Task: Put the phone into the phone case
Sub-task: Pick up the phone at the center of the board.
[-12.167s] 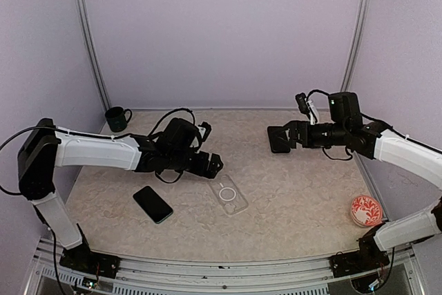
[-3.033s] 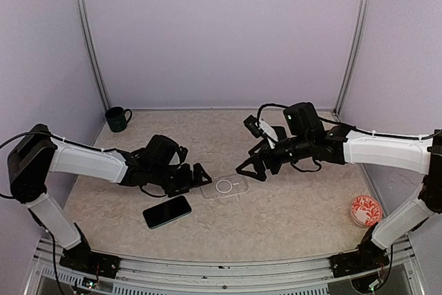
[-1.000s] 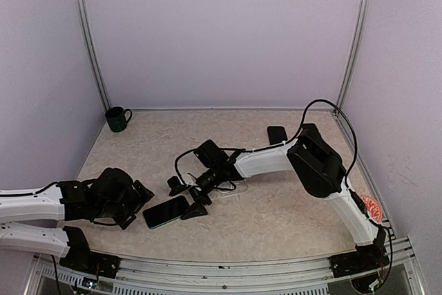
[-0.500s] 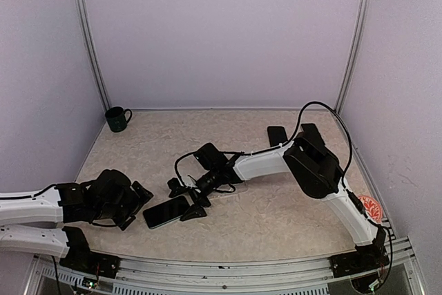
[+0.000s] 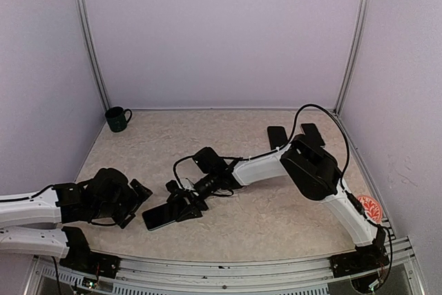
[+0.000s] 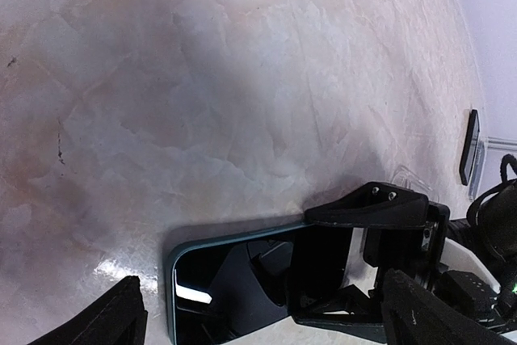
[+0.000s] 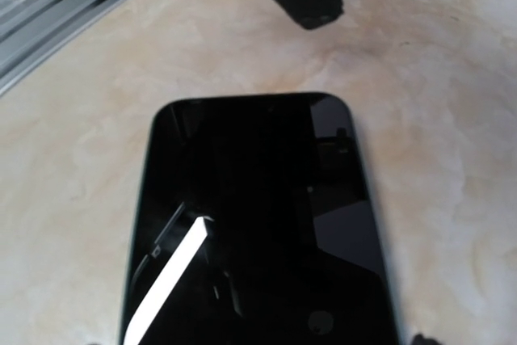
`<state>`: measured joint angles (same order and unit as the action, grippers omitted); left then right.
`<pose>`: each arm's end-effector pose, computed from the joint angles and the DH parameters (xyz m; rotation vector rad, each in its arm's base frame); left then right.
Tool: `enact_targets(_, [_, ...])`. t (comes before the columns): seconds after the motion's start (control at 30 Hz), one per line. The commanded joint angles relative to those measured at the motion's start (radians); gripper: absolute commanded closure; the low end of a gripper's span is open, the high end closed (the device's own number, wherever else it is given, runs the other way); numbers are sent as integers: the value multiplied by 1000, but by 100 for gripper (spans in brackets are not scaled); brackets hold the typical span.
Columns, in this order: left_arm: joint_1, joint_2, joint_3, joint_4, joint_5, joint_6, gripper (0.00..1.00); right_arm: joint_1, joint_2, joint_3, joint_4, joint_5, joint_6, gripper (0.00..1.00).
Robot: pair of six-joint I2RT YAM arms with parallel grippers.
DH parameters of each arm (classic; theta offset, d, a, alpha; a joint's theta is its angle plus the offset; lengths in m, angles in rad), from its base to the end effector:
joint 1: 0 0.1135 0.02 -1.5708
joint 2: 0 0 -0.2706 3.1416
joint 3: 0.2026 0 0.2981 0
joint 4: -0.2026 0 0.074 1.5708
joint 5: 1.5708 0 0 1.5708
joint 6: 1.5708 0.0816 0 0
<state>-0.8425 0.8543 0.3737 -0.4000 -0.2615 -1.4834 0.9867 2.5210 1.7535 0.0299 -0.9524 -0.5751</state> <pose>0.1663 -0.1548 0.1179 -0.9162 2.3785 -0.7074 0.2653 0.5219 0.0297 -1.9003 1.2060 1.3063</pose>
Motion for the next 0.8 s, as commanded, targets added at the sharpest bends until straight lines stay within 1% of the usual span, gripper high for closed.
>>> enact_targets(0.0, [14, -25, -13, 9, 11, 24, 1, 13, 27, -42, 4, -8, 25, 29])
enact_targets(0.07, [21, -34, -12, 4, 13, 29, 1, 13, 14, -63, 19, -11, 24, 32])
enact_targets(0.23, [37, -58, -11, -17, 16, 41, 1, 13, -36, -124, 68, -3, 27, 35])
enact_targets(0.43, [53, -73, -37, -9, 33, 63, 1, 13, -134, -206, 179, 34, 68, 41])
enact_targets(0.6, [61, -82, -83, 65, 68, 87, 1, 15, -226, -282, 281, 69, 99, 43])
enact_targets(0.77, [67, -118, -140, 208, 105, 126, 1, 15, -308, -347, 344, 110, 114, 43])
